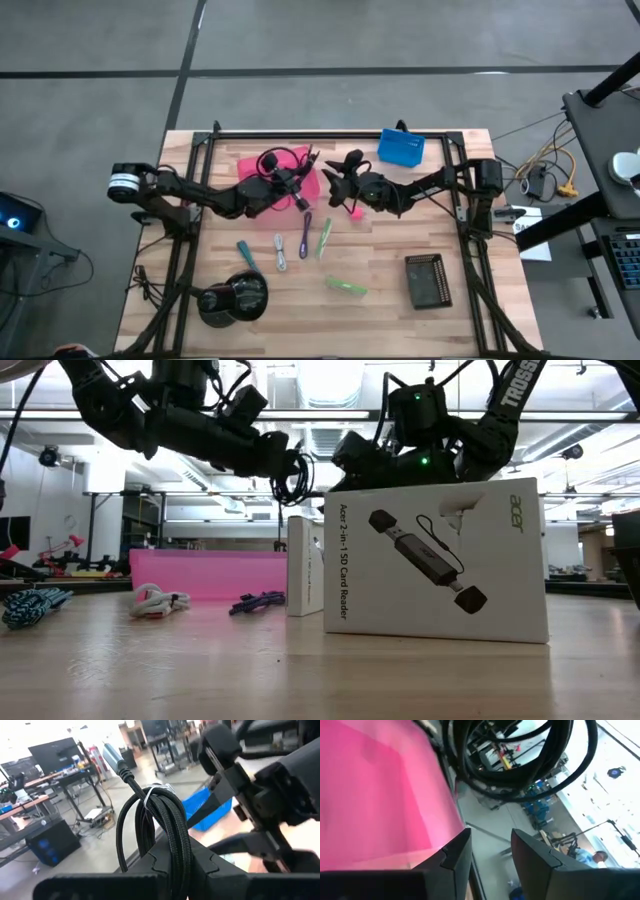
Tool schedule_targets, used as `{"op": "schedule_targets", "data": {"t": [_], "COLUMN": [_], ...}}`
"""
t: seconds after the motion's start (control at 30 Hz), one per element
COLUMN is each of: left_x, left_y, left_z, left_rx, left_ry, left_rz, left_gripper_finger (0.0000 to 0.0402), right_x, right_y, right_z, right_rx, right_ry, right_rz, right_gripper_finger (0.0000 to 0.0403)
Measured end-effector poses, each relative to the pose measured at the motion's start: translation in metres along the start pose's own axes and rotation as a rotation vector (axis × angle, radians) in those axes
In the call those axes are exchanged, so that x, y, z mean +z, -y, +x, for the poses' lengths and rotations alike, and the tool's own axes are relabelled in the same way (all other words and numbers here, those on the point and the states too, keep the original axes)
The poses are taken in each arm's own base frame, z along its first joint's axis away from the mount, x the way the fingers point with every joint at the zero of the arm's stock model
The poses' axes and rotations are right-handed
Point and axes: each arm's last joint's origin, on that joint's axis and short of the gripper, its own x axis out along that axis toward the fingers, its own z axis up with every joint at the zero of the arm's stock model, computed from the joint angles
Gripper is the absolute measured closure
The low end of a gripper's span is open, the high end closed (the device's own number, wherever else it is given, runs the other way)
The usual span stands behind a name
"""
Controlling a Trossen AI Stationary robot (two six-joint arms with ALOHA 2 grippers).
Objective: Pick and place items into bin
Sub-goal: Put the black cable wire into the pink bin
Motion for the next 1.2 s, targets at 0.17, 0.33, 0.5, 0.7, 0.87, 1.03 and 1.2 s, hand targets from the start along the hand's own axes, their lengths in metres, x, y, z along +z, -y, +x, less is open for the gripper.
{"op": "schedule_targets", "data": {"t": [0.17,0.33,0.5,0.7,0.87,1.03,1.2], "left_x": [0.010,0.020,0.038,0.040,0.032,0.027,0.018], "left_y": [-0.010,-0.027,-0.047,-0.067,-0.081,-0.082,-0.081], "left_z": [-0.008,-0.021,-0.021,-0.011,0.001,0.013,0.028], "left_rx": [-0.016,-0.022,-0.060,-0.121,-0.122,-0.159,-0.139], "left_ry": [-0.083,-0.200,-0.228,-0.333,-0.464,-0.495,-0.544], "left_rz": [-0.009,-0.031,-0.079,-0.093,-0.142,-0.156,-0.158], "left_gripper_finger": [0.0391,0.0391,0.0391,0.0391,0.0391,0.0391,0.0391], "right_x": [0.000,-0.002,-0.002,-0.002,-0.002,-0.002,-0.002], "right_y": [0.000,-0.002,-0.002,-0.002,-0.002,-0.002,-0.002], "right_z": [0.000,0.000,0.000,0.000,0.000,0.000,0.000], "right_rx": [0.002,0.016,0.018,0.017,0.017,0.018,0.018], "right_ry": [-0.003,-0.015,-0.016,-0.015,-0.015,-0.015,-0.015], "right_rz": [-0.002,-0.013,-0.016,-0.018,-0.017,-0.013,-0.013], "right_gripper_finger": [0.0283,0.0287,0.0285,0.0287,0.0294,0.0296,0.0298]}}
